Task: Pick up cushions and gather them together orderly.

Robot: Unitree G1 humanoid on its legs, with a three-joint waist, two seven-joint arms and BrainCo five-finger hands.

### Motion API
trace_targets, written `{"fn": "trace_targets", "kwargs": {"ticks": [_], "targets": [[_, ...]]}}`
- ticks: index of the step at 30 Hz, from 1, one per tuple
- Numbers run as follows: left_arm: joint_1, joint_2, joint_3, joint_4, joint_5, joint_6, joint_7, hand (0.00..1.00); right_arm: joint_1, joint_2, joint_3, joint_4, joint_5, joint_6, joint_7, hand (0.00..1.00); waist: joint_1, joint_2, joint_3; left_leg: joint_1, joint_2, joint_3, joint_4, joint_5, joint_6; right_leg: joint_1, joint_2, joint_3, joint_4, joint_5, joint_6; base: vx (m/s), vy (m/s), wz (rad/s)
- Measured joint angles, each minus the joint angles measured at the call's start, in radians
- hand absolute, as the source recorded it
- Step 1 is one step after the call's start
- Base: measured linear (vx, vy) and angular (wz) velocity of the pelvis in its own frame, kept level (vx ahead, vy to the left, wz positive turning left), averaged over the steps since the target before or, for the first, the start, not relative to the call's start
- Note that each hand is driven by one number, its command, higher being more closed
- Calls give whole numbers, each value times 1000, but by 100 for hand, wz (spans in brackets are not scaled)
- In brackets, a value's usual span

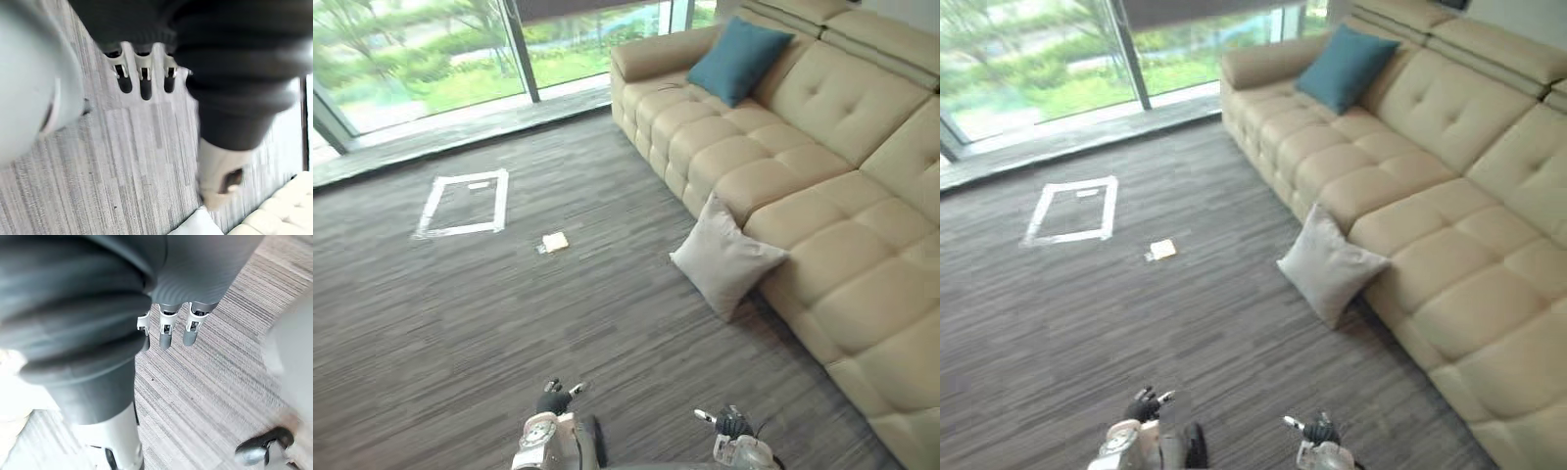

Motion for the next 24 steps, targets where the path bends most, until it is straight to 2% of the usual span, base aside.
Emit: {"fn": "trace_targets", "kwargs": {"ticks": [1, 2, 4, 5, 6, 7, 8, 9, 10, 11, 12, 13, 15, 16, 17, 18, 19, 20, 22, 24], "targets": [[-1, 0, -1, 3, 0, 1, 1, 0, -1, 0, 0, -1, 0, 0, 1, 0, -1, 2, 2, 9, 0, 3, -3, -3, 0, -11, 0, -2, 24, 1, 2, 562, 244, -71], [-7, 0, -14, 19, 0, 9, 5, 0, -2, -2, 2, -28, 0, -4, 2, 0, -10, 7, 8, 90, -1, 13, -24, -20, 8, -81, -1, -32, 177, -20, -12, 327, 132, -35], [-4, -2, -46, 31, 0, 12, 5, 0, 2, -7, 3, -52, -2, -11, 2, 0, -17, 28, 10, 198, 2, 57, -94, -26, 7, -180, -2, -119, 235, -61, -46, 447, 183, -45], [-7, -1, -59, 33, 0, 13, 4, 0, -5, -7, 0, -64, -3, -12, 2, 0, -22, 32, 9, 278, 3, 85, -167, -35, 0, -265, -6, -229, 170, -96, -83, 369, 138, -29], [-9, -1, -60, 33, 0, 13, 4, 0, -8, -7, -2, -62, -3, -11, 2, 0, -26, 32, 9, 298, 3, 91, -181, -35, 0, -279, -7, -255, 142, -104, -92, 522, 66, -11], [-1, -2, -69, 40, 0, 14, 4, 0, -21, -9, -17, -55, -3, -11, 2, 0, -42, 30, 10, 349, 4, 97, -218, -35, -1, -313, -10, -380, -21, -101, -120, 368, -21, -2], [1, -2, -73, 43, 0, 15, 4, 0, -21, -9, -20, -53, -3, -11, 2, 0, -44, 30, 9, 353, 3, 98, -225, -35, -1, -315, -10, -407, -69, -92, -133, 446, -41, -1], [5, -2, -77, 43, 0, 17, 3, 0, -21, -11, -23, -50, -3, -11, 1, 0, -45, 29, 9, 374, -5, 100, -240, -35, -1, -317, -7, -455, -169, -62, -158, 365, -78, -5], [14, 2, -85, 43, 2, 17, 3, 0, -21, -10, -29, -30, -7, -11, 1, 0, -46, 7, 5, 404, -37, 89, -260, -35, -2, -306, 3, -486, -334, 43, -185, 506, -114, -14], [3, -4, -85, 51, 6, 17, 4, 0, -26, -22, -39, -21, -10, -9, 4, 0, -50, 17, 17, 436, -45, 69, -268, -39, -17, -295, 12, -490, -340, 40, -306, 598, -117, -42], [-2, -20, -86, 60, 14, 16, 0, 0, -39, -56, -51, -14, -24, -11, 3, 0, -46, 72, 13, 438, -15, 54, -259, -25, -43, -287, 46, -491, -343, 20, -305, 480, -104, -47], [-5, -27, -87, 64, 17, 17, 0, 0, -41, -66, -55, -14, -32, -10, 2, 0, -47, 85, 16, 437, -11, 44, -242, -9, -68, -286, 52, -486, -339, 1, -304, 415, -125, -44], [-21, -43, -69, 63, 22, 17, -4, 0, -28, -71, -84, 16, -26, -5, 2, 0, -68, 96, 19, 402, 33, 6, -74, 20, -116, -239, 77, -478, -346, -48, -297, 379, -181, -23], [-19, -42, -59, 61, 22, 17, -6, 0, -17, -66, -82, 8, -23, -3, 2, 0, -67, 94, 21, 337, 83, -26, 139, 56, -175, -185, 104, -453, -382, -61, -293, 395, -172, -57], [-10, -42, -54, 59, 22, 17, -11, 0, -16, -63, -66, 5, -25, -2, 2, 0, -64, 89, 24, 253, 129, -65, 361, 89, -210, -130, 136, -431, -427, -71, -291, 247, -90, -76], [0, -42, -52, 55, 22, 17, -15, 0, -17, -62, -60, 6, -25, -2, 1, 0, -61, 91, 25, 213, 147, -67, 442, 76, -203, -103, 149, -415, -445, -75, -297, 344, -76, -89], [8, -42, -48, 30, 20, 16, -20, 0, -20, -59, -57, 6, -24, -2, 2, 0, -56, 88, 26, 157, 159, -59, 500, 34, -171, -62, 160, -389, -472, -76, -295, 203, -11, -78], [10, -43, -40, 20, 19, 15, -21, 0, -19, -55, -58, 6, -24, -1, 1, 0, -55, 83, 26, 128, 158, -47, 490, 11, -146, -39, 164, -363, -491, -78, -292, 285, 2, -90], [18, -44, -20, 2, 18, 12, -21, 0, -16, -53, -58, 6, -24, 1, 0, 0, -46, 79, 25, 57, 138, -46, 375, -20, -112, -2, 165, -301, -529, -80, -277, 227, 64, -97], [16, -45, -13, -8, 18, 7, -18, 0, -18, -51, -57, 6, -25, 1, -1, 0, -36, 80, 24, -13, 105, -111, 171, -26, -100, 33, 162, -208, -542, -97, -248, 357, 201, -109]]}}
